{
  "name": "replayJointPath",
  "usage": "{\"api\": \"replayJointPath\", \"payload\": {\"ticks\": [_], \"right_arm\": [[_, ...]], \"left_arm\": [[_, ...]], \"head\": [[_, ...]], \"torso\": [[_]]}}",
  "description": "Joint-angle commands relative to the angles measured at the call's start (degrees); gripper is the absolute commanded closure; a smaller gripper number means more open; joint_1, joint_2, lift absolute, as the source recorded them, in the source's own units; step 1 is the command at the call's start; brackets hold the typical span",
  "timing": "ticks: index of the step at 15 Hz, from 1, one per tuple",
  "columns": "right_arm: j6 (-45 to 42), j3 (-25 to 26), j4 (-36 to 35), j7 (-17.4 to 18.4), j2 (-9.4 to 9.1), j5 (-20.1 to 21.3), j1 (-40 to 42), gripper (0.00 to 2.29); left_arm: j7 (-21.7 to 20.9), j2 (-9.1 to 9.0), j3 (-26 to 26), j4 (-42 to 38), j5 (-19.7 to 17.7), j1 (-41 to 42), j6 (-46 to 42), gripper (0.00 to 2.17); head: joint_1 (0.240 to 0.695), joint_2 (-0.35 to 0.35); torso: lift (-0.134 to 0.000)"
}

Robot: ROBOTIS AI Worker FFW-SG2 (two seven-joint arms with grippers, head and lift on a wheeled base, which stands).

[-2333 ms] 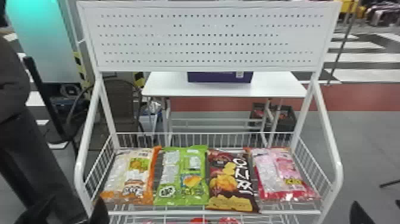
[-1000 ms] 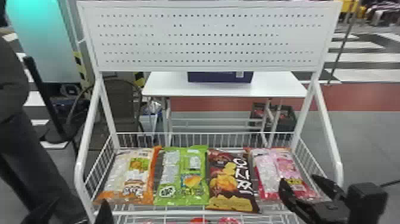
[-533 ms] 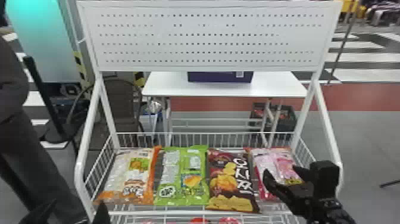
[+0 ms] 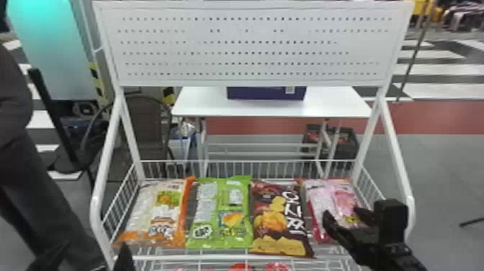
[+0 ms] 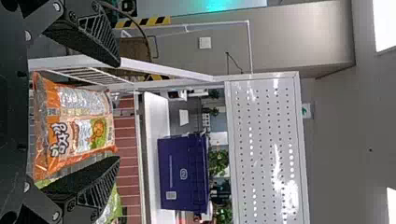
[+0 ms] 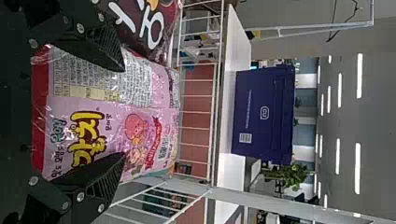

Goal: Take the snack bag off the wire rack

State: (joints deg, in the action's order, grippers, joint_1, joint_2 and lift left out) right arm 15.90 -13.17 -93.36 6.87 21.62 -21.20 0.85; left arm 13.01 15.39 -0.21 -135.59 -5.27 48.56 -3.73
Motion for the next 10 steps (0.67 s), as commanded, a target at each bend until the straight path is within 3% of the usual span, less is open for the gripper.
{"api": "replayJointPath", "payload": {"ticks": [1, 2, 3, 6, 10], "right_arm": [[0.2, 0.1, 0.4, -1.0, 0.0, -0.6, 0.2, 0.8], [-0.3, 0.1, 0.4, -1.1, 0.0, -0.8, 0.7, 1.24], [-0.3, 0.1, 0.3, -1.1, 0.0, -0.9, 1.0, 1.49], [0.2, 0.7, -0.7, -1.7, 0.0, -1.1, 1.8, 1.88], [-1.0, 2.3, -2.2, -2.7, 0.0, -2.3, 3.8, 2.02]], "left_arm": [[0.0, -0.01, -0.1, 0.2, 0.0, 0.0, 0.0, 0.19], [0.1, -0.01, -0.2, 0.2, -0.1, 0.0, 0.0, 0.19], [0.0, -0.01, -0.2, 0.2, -0.1, 0.0, 0.0, 0.19], [0.0, -0.01, -0.1, 0.1, -0.1, 0.0, 0.2, 0.19], [0.1, -0.01, -0.1, 0.0, 0.0, 0.3, 0.0, 0.19]], "head": [[0.499, 0.0], [0.499, 0.0], [0.499, 0.0], [0.499, 0.0], [0.499, 0.0]], "torso": [[0.0], [0.0], [0.0], [0.0], [0.0]]}}
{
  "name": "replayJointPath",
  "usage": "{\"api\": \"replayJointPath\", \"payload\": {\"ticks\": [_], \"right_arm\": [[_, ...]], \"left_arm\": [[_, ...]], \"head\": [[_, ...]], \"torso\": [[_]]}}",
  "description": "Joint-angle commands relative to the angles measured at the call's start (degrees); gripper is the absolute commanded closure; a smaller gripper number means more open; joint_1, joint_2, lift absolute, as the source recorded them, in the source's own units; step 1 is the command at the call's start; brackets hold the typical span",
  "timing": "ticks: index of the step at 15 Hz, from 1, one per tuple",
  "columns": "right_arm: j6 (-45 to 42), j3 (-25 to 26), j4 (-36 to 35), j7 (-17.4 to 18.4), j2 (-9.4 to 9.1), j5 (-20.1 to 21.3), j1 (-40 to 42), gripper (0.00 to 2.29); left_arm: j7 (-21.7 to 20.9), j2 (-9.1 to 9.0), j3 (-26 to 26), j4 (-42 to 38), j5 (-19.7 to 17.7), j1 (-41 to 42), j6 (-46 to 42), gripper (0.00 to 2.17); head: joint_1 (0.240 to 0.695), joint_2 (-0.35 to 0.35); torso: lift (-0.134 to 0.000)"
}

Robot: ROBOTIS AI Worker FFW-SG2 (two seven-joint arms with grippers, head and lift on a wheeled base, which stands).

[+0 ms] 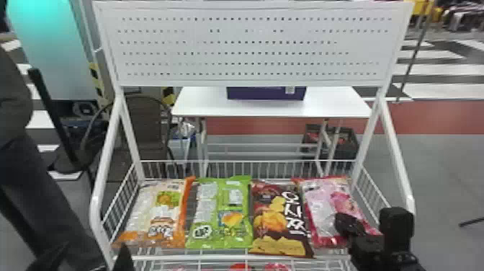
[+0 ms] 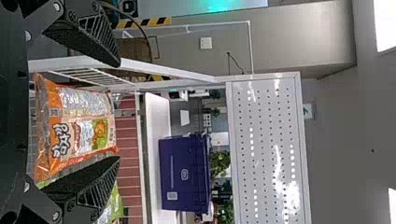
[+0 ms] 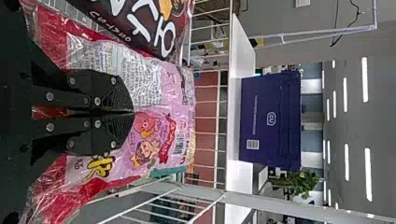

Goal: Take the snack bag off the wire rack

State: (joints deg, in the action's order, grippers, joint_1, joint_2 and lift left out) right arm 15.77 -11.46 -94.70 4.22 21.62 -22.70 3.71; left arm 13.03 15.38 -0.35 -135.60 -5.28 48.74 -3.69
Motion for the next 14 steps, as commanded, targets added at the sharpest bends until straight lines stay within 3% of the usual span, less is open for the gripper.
{"api": "replayJointPath", "payload": {"ticks": [1, 5, 9, 14], "right_arm": [[-2.1, 1.1, -2.0, 0.0, 0.0, -0.9, 2.0, 2.05], [-4.2, 3.3, -10.2, 0.0, 0.62, -2.4, 6.7, 2.05], [-5.3, 5.2, -20.5, 0.1, 2.46, -3.8, 12.6, 2.05], [-15.5, 9.9, -31.2, 1.9, 5.1, -3.1, 28.0, 2.05]], "left_arm": [[0.1, -0.09, 0.0, -0.3, 0.0, 0.3, 0.0, 0.19], [0.1, -0.17, 0.1, -1.2, 0.3, 1.1, -0.4, 0.19], [0.1, -0.26, -0.1, -2.2, 0.5, 2.1, -0.7, 0.19], [0.1, -0.17, -0.4, -3.1, 0.5, 3.0, -2.0, 0.19]], "head": [[0.499, 0.0], [0.499, 0.0], [0.499, 0.0], [0.499, 0.0]], "torso": [[0.0], [0.0], [0.0], [0.0]]}}
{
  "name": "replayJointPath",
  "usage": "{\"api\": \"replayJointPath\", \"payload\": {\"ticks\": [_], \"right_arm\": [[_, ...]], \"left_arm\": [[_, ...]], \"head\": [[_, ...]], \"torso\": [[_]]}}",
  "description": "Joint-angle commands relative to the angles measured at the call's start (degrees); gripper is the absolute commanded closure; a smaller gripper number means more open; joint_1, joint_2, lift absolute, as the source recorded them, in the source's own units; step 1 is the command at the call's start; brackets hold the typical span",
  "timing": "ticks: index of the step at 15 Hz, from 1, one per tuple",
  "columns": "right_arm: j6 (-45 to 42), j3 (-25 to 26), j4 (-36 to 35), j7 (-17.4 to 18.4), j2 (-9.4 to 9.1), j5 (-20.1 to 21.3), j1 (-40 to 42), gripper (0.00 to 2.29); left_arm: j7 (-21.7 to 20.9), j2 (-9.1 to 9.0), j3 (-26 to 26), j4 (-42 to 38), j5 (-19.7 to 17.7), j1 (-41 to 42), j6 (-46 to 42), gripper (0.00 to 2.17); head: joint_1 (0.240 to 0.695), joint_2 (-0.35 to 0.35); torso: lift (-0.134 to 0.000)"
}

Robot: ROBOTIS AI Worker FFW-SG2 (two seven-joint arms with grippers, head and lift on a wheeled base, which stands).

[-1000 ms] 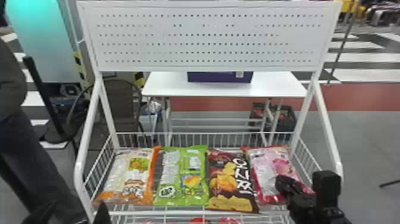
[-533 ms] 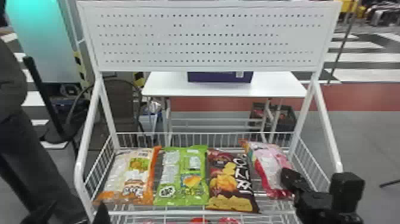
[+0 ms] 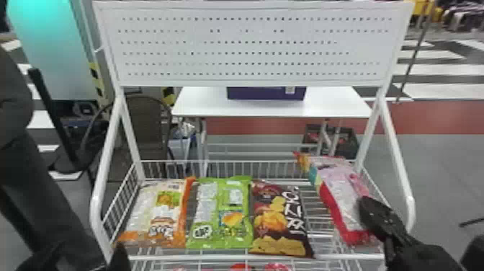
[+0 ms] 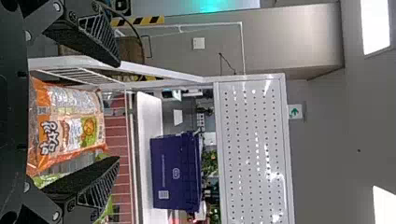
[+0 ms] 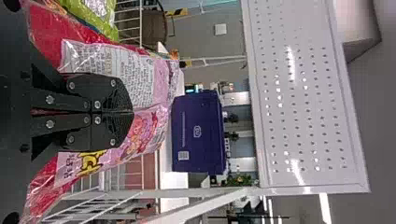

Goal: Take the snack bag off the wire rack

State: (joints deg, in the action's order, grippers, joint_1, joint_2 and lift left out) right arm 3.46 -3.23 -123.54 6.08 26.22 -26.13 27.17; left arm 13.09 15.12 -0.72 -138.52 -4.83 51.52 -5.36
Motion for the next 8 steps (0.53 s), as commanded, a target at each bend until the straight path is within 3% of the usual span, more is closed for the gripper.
{"api": "replayJointPath", "payload": {"ticks": [1, 4, 8], "right_arm": [[-5.8, 3.6, -3.4, 0.1, 0.85, 0.2, 7.9, 2.05], [-9.8, 8.6, -5.7, 0.0, 1.55, -1.8, 14.7, 2.05], [-11.4, 10.3, -6.6, 0.0, 1.72, -2.0, 18.5, 2.05]], "left_arm": [[0.0, 0.08, -0.2, -0.3, 0.0, 0.3, -0.5, 0.19], [0.1, 0.17, -0.2, -0.3, 0.0, 0.4, -0.7, 0.19], [0.1, 0.17, -0.2, 0.2, -0.3, 0.2, -0.7, 0.19]], "head": [[0.499, 0.0], [0.499, 0.0], [0.499, 0.0]], "torso": [[0.0], [0.0], [0.0]]}}
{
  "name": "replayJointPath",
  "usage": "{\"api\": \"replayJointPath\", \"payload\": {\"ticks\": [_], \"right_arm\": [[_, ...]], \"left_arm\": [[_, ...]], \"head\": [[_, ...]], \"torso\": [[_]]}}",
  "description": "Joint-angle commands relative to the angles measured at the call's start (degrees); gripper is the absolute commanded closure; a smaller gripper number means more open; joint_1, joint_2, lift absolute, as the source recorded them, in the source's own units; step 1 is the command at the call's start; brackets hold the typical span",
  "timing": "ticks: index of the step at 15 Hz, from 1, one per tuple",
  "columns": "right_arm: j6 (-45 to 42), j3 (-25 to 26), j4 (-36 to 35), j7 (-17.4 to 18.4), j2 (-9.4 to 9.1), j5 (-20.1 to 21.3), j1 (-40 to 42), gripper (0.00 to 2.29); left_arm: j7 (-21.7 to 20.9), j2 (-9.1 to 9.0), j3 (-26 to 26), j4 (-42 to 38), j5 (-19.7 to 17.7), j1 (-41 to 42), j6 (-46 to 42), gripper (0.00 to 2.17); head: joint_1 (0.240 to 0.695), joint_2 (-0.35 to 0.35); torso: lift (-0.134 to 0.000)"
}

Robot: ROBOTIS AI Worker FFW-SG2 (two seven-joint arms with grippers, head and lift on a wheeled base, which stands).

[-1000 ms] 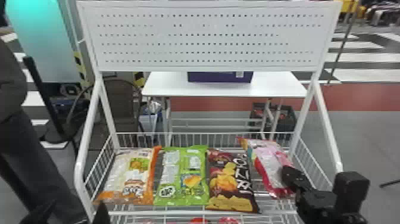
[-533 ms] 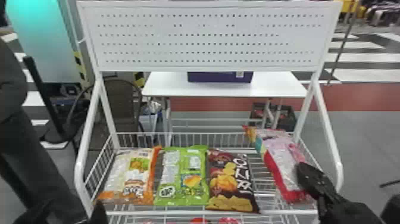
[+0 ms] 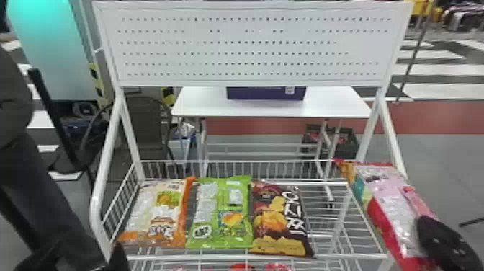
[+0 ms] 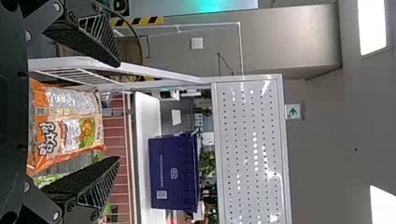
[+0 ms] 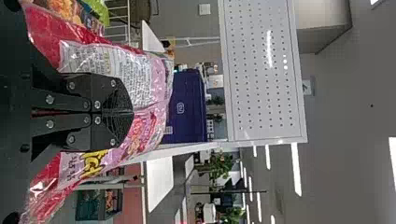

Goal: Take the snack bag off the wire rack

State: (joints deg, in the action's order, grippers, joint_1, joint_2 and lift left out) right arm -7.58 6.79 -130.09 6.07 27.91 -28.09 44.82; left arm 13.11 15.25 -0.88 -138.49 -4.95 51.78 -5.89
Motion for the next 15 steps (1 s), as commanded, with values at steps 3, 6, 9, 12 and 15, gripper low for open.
{"api": "replayJointPath", "payload": {"ticks": [3, 6, 9, 12, 15], "right_arm": [[-1.1, 0.2, 0.0, 0.1, 0.03, 0.1, 1.2, 2.05], [-1.2, 0.2, -0.2, 0.1, -0.05, 0.1, 1.3, 2.05], [-1.4, 0.2, -0.3, 0.1, -0.14, 0.1, 1.3, 2.05], [-1.8, 0.3, -0.6, 0.1, -0.14, 0.0, 1.5, 2.05], [-1.8, 0.3, -0.6, 0.1, -0.05, 0.0, 1.6, 2.05]], "left_arm": [[0.1, 0.13, -0.3, 0.1, -0.3, -0.2, -0.1, 0.19], [0.0, 0.22, -0.3, 0.3, -0.4, -0.4, -0.1, 0.19], [0.0, 0.31, -0.3, 0.4, -0.5, -0.5, -0.5, 0.19], [0.0, 0.31, -0.7, 0.5, -0.8, -0.5, -0.7, 0.19], [-0.2, 0.4, -0.8, 0.6, -0.9, -0.7, -0.7, 0.19]], "head": [[0.499, 0.0], [0.499, 0.0], [0.499, 0.0], [0.499, 0.0], [0.499, 0.0]], "torso": [[0.0], [0.0], [0.0], [0.0], [0.0]]}}
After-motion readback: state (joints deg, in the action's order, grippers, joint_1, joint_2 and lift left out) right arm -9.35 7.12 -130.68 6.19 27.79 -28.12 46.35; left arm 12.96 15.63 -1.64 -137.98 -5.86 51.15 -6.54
